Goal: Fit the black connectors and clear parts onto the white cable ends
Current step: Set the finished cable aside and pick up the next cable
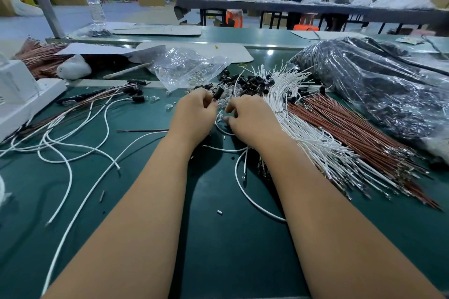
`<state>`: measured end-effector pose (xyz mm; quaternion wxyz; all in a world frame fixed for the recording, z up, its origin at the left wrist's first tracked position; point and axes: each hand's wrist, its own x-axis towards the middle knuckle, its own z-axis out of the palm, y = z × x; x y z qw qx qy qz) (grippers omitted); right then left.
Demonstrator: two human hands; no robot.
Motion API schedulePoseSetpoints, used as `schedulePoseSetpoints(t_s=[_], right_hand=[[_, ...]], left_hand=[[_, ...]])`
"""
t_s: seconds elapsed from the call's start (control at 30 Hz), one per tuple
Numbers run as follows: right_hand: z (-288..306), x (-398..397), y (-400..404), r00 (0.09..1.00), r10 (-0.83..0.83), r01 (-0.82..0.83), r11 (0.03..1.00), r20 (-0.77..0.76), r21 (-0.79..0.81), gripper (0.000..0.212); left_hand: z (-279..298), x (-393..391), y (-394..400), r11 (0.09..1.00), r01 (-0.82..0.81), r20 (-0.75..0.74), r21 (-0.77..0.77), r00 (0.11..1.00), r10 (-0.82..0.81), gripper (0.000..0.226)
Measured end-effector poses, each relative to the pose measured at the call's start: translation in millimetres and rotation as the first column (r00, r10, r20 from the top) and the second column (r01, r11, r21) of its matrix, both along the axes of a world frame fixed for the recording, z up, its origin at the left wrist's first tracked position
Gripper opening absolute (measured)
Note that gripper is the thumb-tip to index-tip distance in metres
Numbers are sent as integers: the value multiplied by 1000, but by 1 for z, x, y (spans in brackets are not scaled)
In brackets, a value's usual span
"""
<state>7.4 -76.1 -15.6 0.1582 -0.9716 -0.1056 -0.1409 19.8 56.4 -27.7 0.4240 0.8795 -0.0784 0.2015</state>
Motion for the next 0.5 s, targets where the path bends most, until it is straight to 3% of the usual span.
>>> schedulePoseSetpoints(t_s=[0.1, 0.2, 0.37, 0.5], right_hand=[[1, -2, 2, 998, 66, -66, 998, 21, 0, 25], [0, -2, 3, 995, 102, -101, 995, 19, -9, 17], [0, -2, 0, 996, 83, -88, 975, 34, 205, 24], [10, -3, -8, 997, 57, -80, 852, 60, 518, 14]], left_hand=[[2, 0, 1, 999, -42, -14, -26, 999, 42, 13], [4, -1, 1, 998, -6, -41, -64, 999, 3, 19], [2, -3, -2, 997, 54, -66, -56, 996, -58, 8], [3, -3, 0, 991, 98, -41, -95, 994, -102, 3]])
